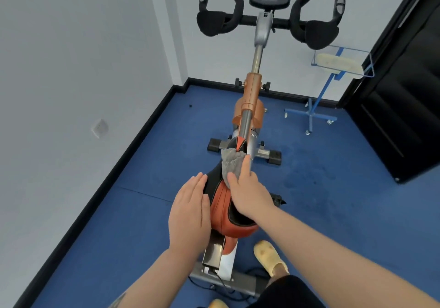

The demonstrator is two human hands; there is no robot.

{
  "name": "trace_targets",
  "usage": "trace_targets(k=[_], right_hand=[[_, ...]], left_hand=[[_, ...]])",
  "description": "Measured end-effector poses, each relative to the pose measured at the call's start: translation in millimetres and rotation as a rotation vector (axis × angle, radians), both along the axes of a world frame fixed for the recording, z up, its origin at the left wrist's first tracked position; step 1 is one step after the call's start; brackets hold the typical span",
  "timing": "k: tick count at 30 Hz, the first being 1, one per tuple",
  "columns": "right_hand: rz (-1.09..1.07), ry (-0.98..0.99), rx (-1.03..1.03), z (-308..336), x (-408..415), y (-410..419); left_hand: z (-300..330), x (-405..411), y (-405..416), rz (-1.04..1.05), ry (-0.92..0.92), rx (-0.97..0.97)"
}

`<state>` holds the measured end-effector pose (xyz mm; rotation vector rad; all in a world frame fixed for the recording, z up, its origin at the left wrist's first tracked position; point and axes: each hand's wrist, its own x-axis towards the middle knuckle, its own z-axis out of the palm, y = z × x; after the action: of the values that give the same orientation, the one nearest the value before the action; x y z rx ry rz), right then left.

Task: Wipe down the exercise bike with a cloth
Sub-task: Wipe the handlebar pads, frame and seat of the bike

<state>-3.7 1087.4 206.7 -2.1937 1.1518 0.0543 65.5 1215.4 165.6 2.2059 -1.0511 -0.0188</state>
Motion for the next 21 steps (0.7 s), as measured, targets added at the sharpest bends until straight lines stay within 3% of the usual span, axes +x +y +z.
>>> trace_targets(k=[3, 5, 9, 13, 19, 21], right_hand=[[0.072, -0.003, -0.138, -12, -21, 22], [0.147, -0.011, -0.133, -16, -36, 25], [0.067, -0.024, -0.06, -6, -16, 4], [0.172, 0.067, -0.213, -11, -35, 32], [0.01, -0.061, -0.131, -16, -13, 11], [-0.064, -0.117, 0.001, -22, 10, -17]], left_hand=[[1, 1, 2, -0.019, -0.03, 0.038], [3, 2, 1, -0.029, -0.05, 0.063], [6, 0, 0, -0.019, -0.023, 0.084], [5, -1, 1, -0.004, 0.044, 0.049], [4, -2, -3, 0.04, 0.095, 0.02], [5, -4, -4, 0.048, 0.103, 0.025]])
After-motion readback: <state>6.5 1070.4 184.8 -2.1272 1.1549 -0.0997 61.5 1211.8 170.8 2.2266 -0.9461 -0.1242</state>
